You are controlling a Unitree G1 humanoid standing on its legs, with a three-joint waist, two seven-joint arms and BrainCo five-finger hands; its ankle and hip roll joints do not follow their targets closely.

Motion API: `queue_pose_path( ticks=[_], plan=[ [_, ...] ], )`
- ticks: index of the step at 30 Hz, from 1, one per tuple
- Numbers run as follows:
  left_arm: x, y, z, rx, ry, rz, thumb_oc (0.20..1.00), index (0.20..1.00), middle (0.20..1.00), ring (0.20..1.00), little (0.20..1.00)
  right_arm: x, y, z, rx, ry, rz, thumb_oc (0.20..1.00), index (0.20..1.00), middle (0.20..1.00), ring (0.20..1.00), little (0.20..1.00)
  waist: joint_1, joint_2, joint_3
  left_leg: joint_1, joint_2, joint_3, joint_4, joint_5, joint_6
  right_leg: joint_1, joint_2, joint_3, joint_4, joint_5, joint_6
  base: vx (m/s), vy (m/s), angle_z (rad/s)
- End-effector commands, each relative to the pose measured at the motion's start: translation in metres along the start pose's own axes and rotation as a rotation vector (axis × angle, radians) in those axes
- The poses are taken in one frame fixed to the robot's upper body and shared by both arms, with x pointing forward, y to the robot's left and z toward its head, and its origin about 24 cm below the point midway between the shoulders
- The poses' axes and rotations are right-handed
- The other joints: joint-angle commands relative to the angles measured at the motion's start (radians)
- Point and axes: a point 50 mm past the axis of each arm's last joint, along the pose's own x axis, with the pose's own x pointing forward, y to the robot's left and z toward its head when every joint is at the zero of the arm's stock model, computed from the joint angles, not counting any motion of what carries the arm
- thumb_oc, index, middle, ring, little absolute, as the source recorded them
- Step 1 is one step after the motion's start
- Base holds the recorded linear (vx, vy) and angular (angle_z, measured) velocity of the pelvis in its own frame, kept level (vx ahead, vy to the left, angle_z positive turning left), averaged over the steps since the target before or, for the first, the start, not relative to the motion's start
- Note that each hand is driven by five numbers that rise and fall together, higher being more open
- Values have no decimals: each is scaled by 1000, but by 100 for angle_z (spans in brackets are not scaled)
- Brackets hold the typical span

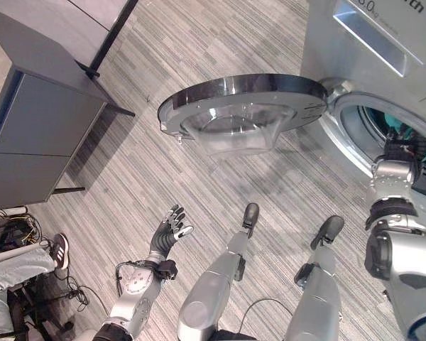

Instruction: Grab the laundry basket,head to the washer,open it,put in the laundry and shut it.

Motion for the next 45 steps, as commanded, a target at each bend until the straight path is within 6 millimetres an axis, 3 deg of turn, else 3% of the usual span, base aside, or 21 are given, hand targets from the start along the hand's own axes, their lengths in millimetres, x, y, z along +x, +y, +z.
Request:
queue_pose_path(
  ticks=[1,3,9,16,22,31,37,45],
  plan=[
    [-10,5,0,16,-6,-10,1000,1000,1000,1000,1000,3,10,15,-7,-47,69,1000,1000,1000,1000,1000,15,1,8,42,8,58,29,-173,-19,0,-16,94,35,-113,31,0,0,0],
    [-11,4,2,10,-14,-8,1000,1000,1000,1000,1000,-1,-5,2,-20,-6,24,1000,1000,1000,1000,1000,18,-6,3,29,2,68,38,-164,-13,-4,-23,84,16,-78,28,-102,52,1],
    [-14,8,-1,4,-2,8,1000,1000,1000,1000,1000,-10,-26,-16,-55,54,-24,1000,1000,1000,1000,1000,15,-18,3,28,2,77,61,-178,-6,5,-26,87,11,-74,27,-2,1,0],
    [-16,12,-1,11,-2,22,1000,1000,1000,1000,1000,-31,-70,-44,-112,159,-123,1000,1000,1000,1000,1000,7,-38,-8,61,7,71,43,-175,-6,40,-27,75,3,-70,29,0,0,0],
    [-20,16,-3,2,4,46,1000,1000,1000,1000,1000,-45,-95,-53,-149,201,-177,1000,1000,1000,1000,1000,6,-46,-28,95,12,59,14,-165,-8,73,-27,58,-2,-74,30,0,0,0],
    [-20,17,-4,8,13,57,1000,1000,1000,1000,1000,-56,-115,-59,-192,238,-221,1000,1000,1000,1000,1000,1,-56,-42,123,22,40,3,-173,-18,114,-24,49,-4,-101,35,17,-17,4],
    [-22,21,-7,16,28,77,1000,1000,1000,1000,1000,-81,-152,-66,-260,309,-293,1000,1000,1000,1000,1000,-15,-92,-64,148,29,39,3,-165,-12,150,-26,23,-7,-86,27,-6,2,10],
    [-29,30,-11,25,54,108,1000,1000,1000,1000,1000,-108,-186,-69,-321,378,-360,1000,1000,1000,1000,1000,-31,-128,-99,192,33,43,3,-183,-3,197,-29,15,-7,-90,29,31,11,0]
  ],
)
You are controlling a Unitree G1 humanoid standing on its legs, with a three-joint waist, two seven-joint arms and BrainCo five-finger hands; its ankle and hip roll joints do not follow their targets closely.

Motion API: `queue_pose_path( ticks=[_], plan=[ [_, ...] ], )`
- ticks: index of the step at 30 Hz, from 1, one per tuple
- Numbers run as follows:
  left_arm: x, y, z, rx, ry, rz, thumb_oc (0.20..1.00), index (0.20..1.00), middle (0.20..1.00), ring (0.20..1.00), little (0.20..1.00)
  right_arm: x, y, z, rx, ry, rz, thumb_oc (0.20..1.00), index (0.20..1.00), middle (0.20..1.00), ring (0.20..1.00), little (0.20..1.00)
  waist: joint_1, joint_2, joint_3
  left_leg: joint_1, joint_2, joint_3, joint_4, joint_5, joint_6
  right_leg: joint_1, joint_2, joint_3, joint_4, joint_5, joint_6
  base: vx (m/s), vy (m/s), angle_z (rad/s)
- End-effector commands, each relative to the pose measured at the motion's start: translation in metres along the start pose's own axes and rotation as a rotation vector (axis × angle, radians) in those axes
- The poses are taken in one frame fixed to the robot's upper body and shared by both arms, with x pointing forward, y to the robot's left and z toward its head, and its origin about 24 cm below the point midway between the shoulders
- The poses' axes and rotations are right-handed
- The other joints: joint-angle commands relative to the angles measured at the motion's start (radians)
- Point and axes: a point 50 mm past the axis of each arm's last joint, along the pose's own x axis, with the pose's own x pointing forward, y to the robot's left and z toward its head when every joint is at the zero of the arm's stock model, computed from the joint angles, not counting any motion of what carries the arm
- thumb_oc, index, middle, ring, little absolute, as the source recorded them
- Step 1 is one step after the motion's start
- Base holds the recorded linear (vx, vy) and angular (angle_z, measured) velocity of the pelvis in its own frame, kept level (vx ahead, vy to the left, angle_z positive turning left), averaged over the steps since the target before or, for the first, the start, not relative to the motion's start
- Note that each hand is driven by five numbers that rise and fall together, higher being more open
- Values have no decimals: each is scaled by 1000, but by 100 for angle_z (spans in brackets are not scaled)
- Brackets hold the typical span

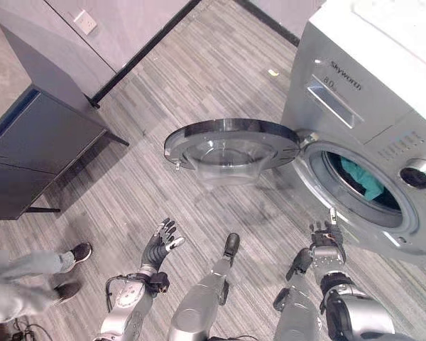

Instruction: Grab the laundry basket,head to the washer,open it,put in the laundry and shut it.

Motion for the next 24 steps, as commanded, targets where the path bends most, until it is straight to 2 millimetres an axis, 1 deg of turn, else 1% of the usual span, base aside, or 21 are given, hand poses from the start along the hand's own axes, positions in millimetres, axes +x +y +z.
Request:
queue_pose_path(
  ticks=[1,2,4,5,8,15,17,18,19,24],
  plan=[
    [-4,11,7,32,-29,22,1000,1000,1000,1000,1000,-4,-8,-6,-72,25,14,1000,1000,1000,1000,1000,6,-8,-13,52,27,84,4,-146,4,4,-42,62,54,-86,34,112,22,-1],
    [-7,18,5,34,-19,50,1000,1000,1000,1000,1000,-14,-30,-17,-139,64,2,1000,1000,1000,1000,1000,-14,-34,-31,79,32,89,5,-155,9,26,-40,64,54,-87,35,114,24,-1],
    [-10,24,3,31,-9,75,1000,1000,1000,1000,1000,-21,-44,-23,-178,86,-8,1000,1000,1000,1000,1000,-33,-55,-45,101,35,96,4,-165,16,39,-38,68,53,-87,37,103,29,-6],
    [-12,29,2,34,-1,99,1000,1000,1000,1000,1000,-27,-58,-24,-201,100,-23,1000,1000,1000,1000,1000,-50,-74,-58,121,38,105,4,-174,22,51,-33,72,53,-87,38,99,29,-15],
    [-16,37,1,39,9,136,1000,1000,1000,1000,1000,-37,-78,-25,-238,123,-40,1000,1000,1000,1000,1000,-76,-104,-86,156,42,121,4,-187,28,77,-26,81,49,-86,41,90,28,-21],
    [-26,51,-4,51,39,193,1000,1000,1000,1000,1000,-60,-118,-22,-327,172,-73,1000,1000,1000,1000,1000,-133,-148,-158,228,49,162,4,-214,37,120,-8,115,40,-77,47,72,42,-23],
    [-29,55,-5,52,44,213,1000,1000,1000,1000,1000,-67,-129,-19,-337,177,-90,1000,1000,1000,1000,1000,-146,-154,-175,251,50,172,4,-221,38,132,-2,126,39,-76,48,59,40,-37],
    [-30,55,-5,52,45,213,1000,1000,1000,1000,1000,-67,-130,-19,-337,178,-91,1000,1000,1000,1000,1000,-146,-154,-175,252,50,173,4,-222,38,133,-1,127,38,-76,48,65,40,-29],
    [-31,57,-8,44,54,229,1000,1000,1000,1000,1000,-73,-138,-17,-334,181,-109,1000,1000,1000,1000,1000,-159,-162,-190,270,52,181,4,-229,40,144,4,137,41,-76,48,56,32,-19],
    [-32,59,-12,39,65,256,1000,1000,1000,1000,1000,-86,-161,-7,-328,166,-168,1000,1000,1000,1000,1000,-195,-172,-216,314,57,212,4,-246,43,165,17,169,46,-72,52,42,33,-26]
  ],
)
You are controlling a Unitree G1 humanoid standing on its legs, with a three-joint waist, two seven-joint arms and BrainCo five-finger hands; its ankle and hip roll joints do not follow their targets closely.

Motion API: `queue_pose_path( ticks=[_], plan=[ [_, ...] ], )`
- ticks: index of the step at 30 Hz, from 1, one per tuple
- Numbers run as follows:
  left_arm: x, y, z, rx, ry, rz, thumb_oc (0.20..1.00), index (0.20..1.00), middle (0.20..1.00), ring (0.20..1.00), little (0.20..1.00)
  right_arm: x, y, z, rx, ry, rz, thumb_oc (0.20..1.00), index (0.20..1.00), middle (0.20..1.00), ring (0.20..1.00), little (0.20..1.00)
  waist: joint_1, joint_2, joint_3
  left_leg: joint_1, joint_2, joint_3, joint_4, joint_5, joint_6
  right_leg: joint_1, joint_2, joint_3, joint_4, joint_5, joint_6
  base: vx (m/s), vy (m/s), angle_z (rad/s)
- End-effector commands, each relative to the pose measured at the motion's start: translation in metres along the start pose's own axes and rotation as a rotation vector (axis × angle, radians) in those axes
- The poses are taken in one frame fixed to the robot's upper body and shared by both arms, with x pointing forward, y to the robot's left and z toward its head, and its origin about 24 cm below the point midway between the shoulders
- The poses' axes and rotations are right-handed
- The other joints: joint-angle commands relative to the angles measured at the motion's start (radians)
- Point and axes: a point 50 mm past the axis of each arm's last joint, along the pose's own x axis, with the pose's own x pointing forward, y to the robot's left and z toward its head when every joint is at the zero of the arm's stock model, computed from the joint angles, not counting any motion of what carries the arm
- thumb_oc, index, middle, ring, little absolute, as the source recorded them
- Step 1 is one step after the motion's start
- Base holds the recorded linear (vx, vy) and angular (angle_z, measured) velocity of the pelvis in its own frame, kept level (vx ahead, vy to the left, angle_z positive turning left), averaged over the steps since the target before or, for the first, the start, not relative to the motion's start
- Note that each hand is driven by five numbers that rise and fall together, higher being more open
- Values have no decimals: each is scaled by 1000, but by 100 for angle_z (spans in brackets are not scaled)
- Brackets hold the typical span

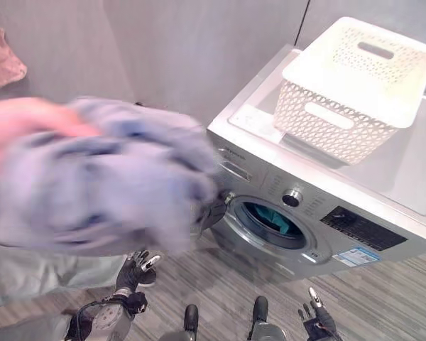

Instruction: Grab the laundry basket,head to the washer,open it,put in the laundry and shut it.

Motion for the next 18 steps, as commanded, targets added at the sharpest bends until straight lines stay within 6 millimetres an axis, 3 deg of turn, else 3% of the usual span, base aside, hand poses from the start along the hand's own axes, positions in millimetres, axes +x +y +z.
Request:
queue_pose_path(
  ticks=[1,5,9,11,16,18],
  plan=[
    [4,0,17,19,-85,4,1000,1000,1000,1000,1000,7,14,30,1,-101,66,1000,1000,1000,1000,1000,3,27,57,37,21,57,9,-119,33,-17,-18,18,46,-16,40,18,22,-24],
    [8,-1,18,8,-94,24,1000,1000,1000,1000,1000,0,-8,40,44,-152,-6,1000,1000,1000,1000,1000,-35,19,37,79,26,93,9,-134,38,-8,-5,62,57,-7,45,33,29,-28],
    [12,-4,17,-1,-92,26,1000,1000,1000,1000,1000,-3,-14,56,82,-226,-29,1000,1000,1000,1000,1000,-56,18,27,102,27,116,9,-144,42,-5,2,89,63,-2,49,30,28,-38],
    [17,-11,17,-11,-92,17,1000,1000,1000,1000,1000,-6,-18,88,151,-365,-62,1000,1000,1000,1000,1000,-80,18,10,132,32,138,9,-156,49,-1,9,120,68,1,51,51,13,-26],
    [20,-16,18,-13,-99,8,1000,1000,1000,1000,1000,-6,-11,108,197,-453,-56,1000,1000,1000,1000,1000,-85,16,2,146,35,157,9,-166,52,2,14,139,57,1,53,18,1,-17],
    [21,-17,20,-22,-105,5,1000,1000,1000,1000,1000,-6,-1,126,222,-521,-36,1000,1000,1000,1000,1000,-82,12,-5,151,37,164,9,-168,53,2,21,148,46,1,52,11,-22,-16]
  ],
)
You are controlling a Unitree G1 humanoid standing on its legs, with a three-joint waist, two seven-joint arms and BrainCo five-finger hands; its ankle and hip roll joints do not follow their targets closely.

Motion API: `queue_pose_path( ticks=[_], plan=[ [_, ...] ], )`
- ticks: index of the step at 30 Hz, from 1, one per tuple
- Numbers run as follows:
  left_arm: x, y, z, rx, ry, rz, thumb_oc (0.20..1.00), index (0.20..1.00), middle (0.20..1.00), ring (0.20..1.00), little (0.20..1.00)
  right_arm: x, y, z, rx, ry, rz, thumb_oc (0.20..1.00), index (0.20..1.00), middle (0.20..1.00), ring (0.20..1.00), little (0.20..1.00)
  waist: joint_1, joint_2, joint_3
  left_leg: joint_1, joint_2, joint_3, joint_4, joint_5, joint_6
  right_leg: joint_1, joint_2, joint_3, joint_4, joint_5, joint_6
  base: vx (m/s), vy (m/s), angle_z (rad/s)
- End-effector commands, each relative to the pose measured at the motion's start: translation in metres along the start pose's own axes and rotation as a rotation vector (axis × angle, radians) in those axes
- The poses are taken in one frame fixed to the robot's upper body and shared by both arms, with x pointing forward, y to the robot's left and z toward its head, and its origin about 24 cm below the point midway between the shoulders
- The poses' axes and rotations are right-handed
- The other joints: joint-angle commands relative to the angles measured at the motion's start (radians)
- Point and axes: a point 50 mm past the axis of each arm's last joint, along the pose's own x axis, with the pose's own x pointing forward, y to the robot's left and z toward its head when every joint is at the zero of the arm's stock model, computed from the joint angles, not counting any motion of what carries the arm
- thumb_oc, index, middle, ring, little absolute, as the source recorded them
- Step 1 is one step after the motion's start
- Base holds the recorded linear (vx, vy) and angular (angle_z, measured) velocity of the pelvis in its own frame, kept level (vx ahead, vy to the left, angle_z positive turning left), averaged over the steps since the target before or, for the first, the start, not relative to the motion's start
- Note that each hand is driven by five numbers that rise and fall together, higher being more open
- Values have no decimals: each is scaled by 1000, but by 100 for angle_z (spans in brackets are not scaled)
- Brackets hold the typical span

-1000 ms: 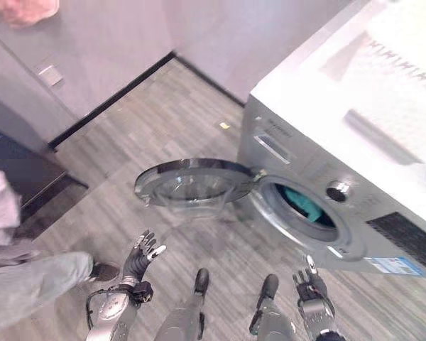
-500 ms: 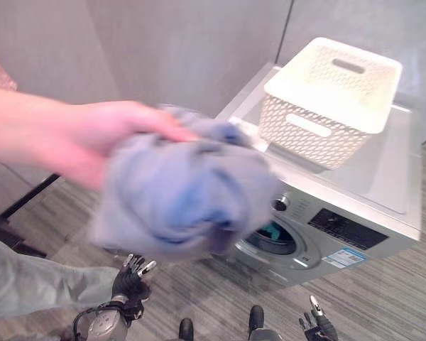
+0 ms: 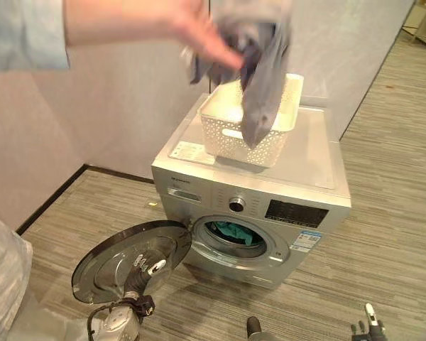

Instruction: Grab the laundry basket,head to the washer,open it,put in the laundry and shut it.

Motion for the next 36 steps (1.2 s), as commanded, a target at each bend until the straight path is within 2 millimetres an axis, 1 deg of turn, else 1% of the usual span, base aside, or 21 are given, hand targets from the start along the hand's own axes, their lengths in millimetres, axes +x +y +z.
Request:
queue_pose_path(
  ticks=[1,4,6,7,8,9,10,11,12,13,15,17,18,21,22,23,26,28,30,33,36],
  plan=[
    [8,0,29,16,-133,2,1000,1000,1000,1000,1000,15,43,41,100,-192,95,1000,1000,1000,1000,1000,29,-8,49,34,9,23,11,-132,46,-24,-18,12,32,-1,41,8,-32,-21],
    [10,-2,30,17,-132,1,1000,1000,1000,1000,1000,14,69,70,123,-310,180,1000,1000,1000,1000,1000,36,-12,46,36,14,24,11,-132,43,-21,-15,13,28,-8,39,9,-33,-5],
    [12,-3,32,21,-137,-2,1000,1000,1000,1000,1000,7,93,98,154,-426,268,1000,1000,1000,1000,1000,37,-14,43,37,17,21,11,-131,41,-17,-13,11,26,-13,37,11,-38,1],
    [13,-3,33,35,-138,-7,1000,1000,1000,1000,1000,-6,119,142,194,-602,367,1000,1000,1000,1000,1000,41,-18,36,36,20,18,11,-130,38,-15,-11,7,24,-17,37,12,-40,1],
    [14,-4,34,46,-139,-16,1000,1000,1000,1000,1000,-15,130,166,208,-696,409,1000,1000,1000,1000,1000,44,-20,35,36,22,15,11,-130,36,-13,-11,4,22,-19,37,10,-31,1],
    [14,-6,34,43,-139,-18,1000,1000,1000,1000,1000,-15,130,167,208,-700,408,1000,1000,1000,1000,1000,45,-17,36,36,23,14,11,-130,36,-12,-10,3,22,-19,36,-2,-30,2],
    [13,-7,34,67,-132,-40,1000,1000,1000,1000,1000,-31,147,205,196,-843,482,1000,1000,1000,1000,1000,52,-23,33,38,26,9,11,-131,34,-6,-8,-3,18,-23,36,9,-28,4],
    [13,-7,32,72,-122,-47,1000,1000,1000,1000,1000,-43,164,233,171,-936,530,1000,1000,1000,1000,1000,60,-27,29,41,30,8,11,-134,33,-1,-4,-3,15,-27,37,-15,-39,2],
    [13,-7,31,78,-118,-56,1000,1000,1000,1000,1000,-50,175,247,147,-975,570,1000,1000,1000,1000,1000,65,-34,28,37,29,9,11,-128,31,-4,-4,-2,12,-22,35,0,0,0],
    [12,-7,29,86,-108,-67,1000,1000,1000,1000,1000,-64,190,267,98,-1042,634,1000,1000,1000,1000,1000,72,-38,28,41,34,10,11,-131,28,1,-1,-4,11,-26,36,-33,-40,-1],
    [10,-8,26,100,-97,-89,1000,1000,1000,1000,1000,-84,218,289,-14,-1119,715,1000,1000,1000,1000,1000,87,-55,22,37,35,12,11,-122,23,-2,2,-4,3,-20,33,-26,-44,0],
    [8,-11,24,108,-88,-124,1000,1000,1000,1000,1000,-102,253,309,-205,-1187,763,1000,1000,1000,1000,1000,106,-67,20,36,44,13,11,-120,15,5,9,-7,-2,-22,30,-26,-60,-4],
    [8,-11,25,115,-89,-143,1000,1000,1000,1000,1000,-118,290,325,-376,-1225,786,1000,1000,1000,1000,1000,122,-83,19,27,48,14,11,-108,7,2,13,-10,-5,-21,24,-40,-72,-7],
    [8,-9,24,147,-67,-162,1000,1000,1000,1000,1000,-130,333,336,-535,-1219,777,1000,1000,1000,1000,1000,155,-109,17,19,60,6,11,-97,-4,7,20,-21,-8,-28,14,-27,-87,-2],
    [9,-9,24,144,-66,-168,1000,1000,1000,1000,1000,-139,381,335,-733,-1194,707,1000,1000,1000,1000,1000,161,-111,18,8,73,-9,11,-86,-14,12,27,-35,-8,-38,4,-5,-170,19],
    [10,-9,25,152,-63,-179,1000,1000,1000,1000,1000,-136,398,331,-836,-1151,636,1000,1000,1000,1000,1000,174,-115,22,-8,84,-27,11,-75,-22,14,32,-53,-8,-48,-4,3,-181,51],
    [9,-8,30,168,-70,-190,1000,1000,1000,1000,1000,-123,414,317,-1046,-1069,467,1000,1000,1000,1000,1000,206,-119,32,-44,104,-73,11,-53,-38,22,42,-97,-8,-68,-17,16,-164,73],
    [9,-9,30,179,-68,-201,1000,1000,1000,1000,1000,-115,414,311,-1145,-1041,384,1000,1000,1000,1000,1000,216,-117,35,-59,112,-98,11,-43,-45,26,49,-122,-8,-80,-23,29,-111,48],
    [8,-9,30,182,-66,-204,1000,1000,1000,1000,1000,-111,412,310,-1168,-1026,354,1000,1000,1000,1000,1000,220,-116,38,-68,117,-111,11,-38,-49,28,52,-135,-8,-85,-26,23,-90,69],
    [5,-12,29,202,-52,-241,1000,1000,1000,1000,1000,-78,385,303,-1378,-918,158,1000,1000,1000,1000,1000,256,-106,57,-106,135,-170,11,-17,-63,39,72,-191,-8,-117,-45,31,-154,53],
    [4,-15,29,215,-46,-269,1000,1000,1000,1000,1000,-64,367,305,-1436,-883,76,1000,1000,1000,1000,1000,266,-96,69,-125,145,-198,11,-4,-72,45,81,-221,-8,-133,-55,19,-113,39]
  ],
)
